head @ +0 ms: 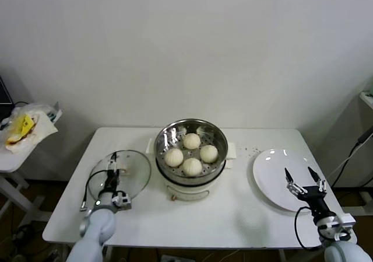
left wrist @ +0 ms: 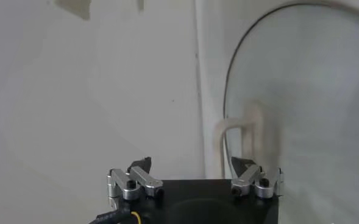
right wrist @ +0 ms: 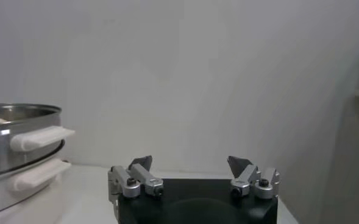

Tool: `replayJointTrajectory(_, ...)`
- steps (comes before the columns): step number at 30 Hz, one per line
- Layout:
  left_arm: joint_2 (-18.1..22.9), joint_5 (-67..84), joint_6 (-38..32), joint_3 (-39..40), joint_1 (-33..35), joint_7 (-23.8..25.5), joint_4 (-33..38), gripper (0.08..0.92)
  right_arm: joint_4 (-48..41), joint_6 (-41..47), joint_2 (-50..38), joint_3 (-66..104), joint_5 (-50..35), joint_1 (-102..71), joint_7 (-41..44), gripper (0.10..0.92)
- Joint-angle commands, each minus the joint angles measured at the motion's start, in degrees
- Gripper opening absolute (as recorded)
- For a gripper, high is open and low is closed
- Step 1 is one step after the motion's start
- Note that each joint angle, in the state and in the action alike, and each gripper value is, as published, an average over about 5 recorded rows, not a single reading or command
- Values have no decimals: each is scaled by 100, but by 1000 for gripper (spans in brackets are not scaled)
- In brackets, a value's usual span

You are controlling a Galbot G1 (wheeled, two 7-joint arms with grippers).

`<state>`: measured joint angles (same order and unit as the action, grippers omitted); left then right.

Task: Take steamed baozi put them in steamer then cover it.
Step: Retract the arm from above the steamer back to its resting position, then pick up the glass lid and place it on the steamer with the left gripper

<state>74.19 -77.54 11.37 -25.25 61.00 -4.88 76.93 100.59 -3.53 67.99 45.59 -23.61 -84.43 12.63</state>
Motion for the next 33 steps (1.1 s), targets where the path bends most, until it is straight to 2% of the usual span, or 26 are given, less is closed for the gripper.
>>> replayJointTrajectory(1, 52, 16, -51, 28, -397, -156, -476, 822, -54, -32, 54, 24, 82, -24, 97, 823)
replayJointTrajectory(5, 62, 83, -105, 27, -408, -147, -485, 782, -76, -43, 98, 15, 147, -21, 134, 823)
replayJointTrajectory(13, 25, 208, -193, -1, -358, -30, -493, 550, -133, -70, 187, 2, 249, 33, 158, 823)
replayJointTrajectory(18, -82, 380, -164, -18, -250, -15, -258, 411, -205, -101, 195, 5, 271, 96, 152, 823)
replayJointTrajectory(26, -455, 704, 172, -28, 239, 27, 877, 183, -337, -123, 163, -15, 292, 261, 134, 823)
replayJointTrajectory(29, -603, 752, 463, -88, 502, -12, 1450, 150, -368, -120, 122, -31, 296, 321, 122, 823)
replayJointTrajectory(33, -880, 807, 982, -175, 903, -112, 2278, 151, -417, -117, 19, -74, 314, 397, 112, 823)
